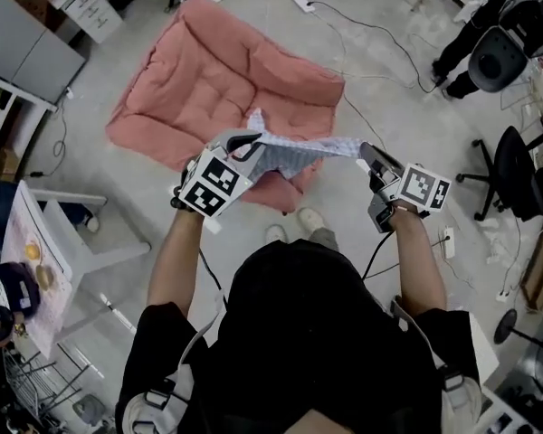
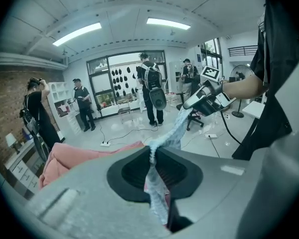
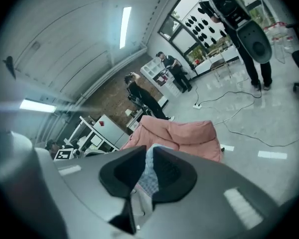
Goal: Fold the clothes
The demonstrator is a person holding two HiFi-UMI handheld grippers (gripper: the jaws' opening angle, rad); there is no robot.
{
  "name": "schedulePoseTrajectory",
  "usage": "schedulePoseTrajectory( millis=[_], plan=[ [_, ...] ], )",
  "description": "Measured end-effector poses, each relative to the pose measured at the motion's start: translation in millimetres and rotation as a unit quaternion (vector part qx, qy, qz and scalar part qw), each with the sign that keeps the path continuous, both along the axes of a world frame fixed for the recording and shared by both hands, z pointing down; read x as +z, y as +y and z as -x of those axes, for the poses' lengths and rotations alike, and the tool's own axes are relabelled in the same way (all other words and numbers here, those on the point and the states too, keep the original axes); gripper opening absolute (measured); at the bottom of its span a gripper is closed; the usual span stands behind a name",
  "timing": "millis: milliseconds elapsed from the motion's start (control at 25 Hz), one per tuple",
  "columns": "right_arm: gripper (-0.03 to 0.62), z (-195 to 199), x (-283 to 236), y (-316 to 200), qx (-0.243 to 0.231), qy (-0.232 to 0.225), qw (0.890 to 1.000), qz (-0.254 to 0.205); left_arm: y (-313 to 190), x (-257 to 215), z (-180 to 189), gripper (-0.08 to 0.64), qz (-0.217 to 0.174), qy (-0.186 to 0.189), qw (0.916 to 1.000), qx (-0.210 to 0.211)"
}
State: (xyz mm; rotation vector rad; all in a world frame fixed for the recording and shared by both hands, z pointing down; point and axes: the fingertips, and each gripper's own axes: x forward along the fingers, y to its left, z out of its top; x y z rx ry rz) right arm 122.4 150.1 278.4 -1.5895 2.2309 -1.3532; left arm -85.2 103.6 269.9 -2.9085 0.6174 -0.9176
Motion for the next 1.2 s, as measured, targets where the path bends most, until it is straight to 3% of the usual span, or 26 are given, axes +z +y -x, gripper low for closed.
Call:
schedulePoseTrajectory(
  millis=[240,680,920,1200],
  plan=[
    [0.049,-42.3,-19.6,47.7,0.076,-0.003,0.997,-0.020,15.5,-3.9,-49.9,0.036,0.004,0.011,0.9983,0.056],
    [0.049,-102.9,-103.3,90.8,0.096,0.073,0.986,-0.119,39.2,-79.9,-119.5,0.037,-0.051,0.047,0.9932,0.093],
    [0.048,-162.4,-149.9,138.2,0.106,0.100,0.976,-0.164,82.6,-114.8,-181.4,0.036,-0.076,0.072,0.9896,0.099],
    [0.046,-219.2,-175.3,202.1,0.131,0.130,0.964,-0.189,140.1,-128.5,-244.5,0.035,-0.077,0.088,0.9855,0.123]
  ],
)
